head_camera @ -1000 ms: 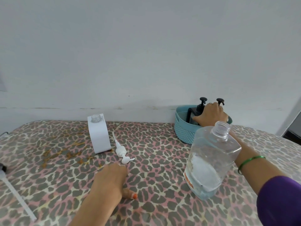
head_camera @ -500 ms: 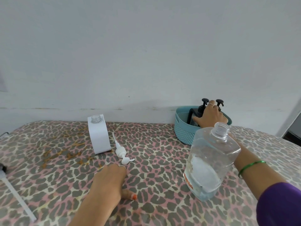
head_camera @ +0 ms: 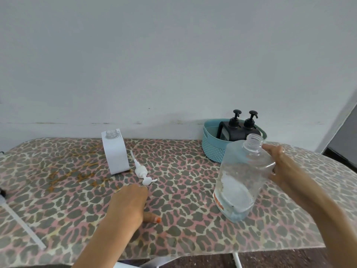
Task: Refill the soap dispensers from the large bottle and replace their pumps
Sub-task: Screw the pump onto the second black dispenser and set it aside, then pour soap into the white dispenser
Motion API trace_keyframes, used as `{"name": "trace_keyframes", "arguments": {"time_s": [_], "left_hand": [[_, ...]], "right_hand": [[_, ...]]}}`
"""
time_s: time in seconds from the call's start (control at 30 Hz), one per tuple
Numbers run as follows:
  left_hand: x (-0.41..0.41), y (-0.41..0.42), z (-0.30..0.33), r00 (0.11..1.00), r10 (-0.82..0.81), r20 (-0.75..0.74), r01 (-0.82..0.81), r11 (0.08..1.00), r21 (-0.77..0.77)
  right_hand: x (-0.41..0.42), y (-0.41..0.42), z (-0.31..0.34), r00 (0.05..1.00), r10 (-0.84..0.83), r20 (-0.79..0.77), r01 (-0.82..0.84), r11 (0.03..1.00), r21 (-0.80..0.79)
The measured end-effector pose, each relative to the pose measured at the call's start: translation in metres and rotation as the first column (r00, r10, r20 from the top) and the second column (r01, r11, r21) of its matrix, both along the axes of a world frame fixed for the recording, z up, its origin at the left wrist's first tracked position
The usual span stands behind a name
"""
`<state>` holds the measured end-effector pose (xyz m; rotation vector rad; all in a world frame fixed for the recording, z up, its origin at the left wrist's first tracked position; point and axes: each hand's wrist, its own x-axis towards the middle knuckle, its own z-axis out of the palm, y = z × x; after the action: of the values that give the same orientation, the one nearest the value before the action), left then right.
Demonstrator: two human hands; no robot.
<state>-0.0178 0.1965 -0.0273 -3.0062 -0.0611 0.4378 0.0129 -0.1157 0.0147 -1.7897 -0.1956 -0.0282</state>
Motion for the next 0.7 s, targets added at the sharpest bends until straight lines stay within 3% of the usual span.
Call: {"name": "trace_keyframes", "arguments": {"time_s": [0.17, 0.5, 0.7], "left_hand": [[-0.009, 0.004, -0.005, 0.997, 0.027, 0.078, -0.027, 1.0, -0.001], [-0.027, 0.014, -0.018, 0.971, 0.08, 0.225, -0.063, 0.995, -0.081], [-0.029, 0.017, -0.02, 0.969, 0.076, 0.234, -0.065, 0.996, -0.057]], "right_hand": [[-0.014, 0.01, -0.034, 0.994, 0.075, 0.076, -0.08, 0.995, 0.064], [-0.016, 0.056, -0.054, 0.968, -0.17, 0.185, 0.138, 0.975, 0.174], [-0.014, 0.093, -0.056, 0.971, -0.121, 0.209, 0.072, 0.972, 0.226]]}}
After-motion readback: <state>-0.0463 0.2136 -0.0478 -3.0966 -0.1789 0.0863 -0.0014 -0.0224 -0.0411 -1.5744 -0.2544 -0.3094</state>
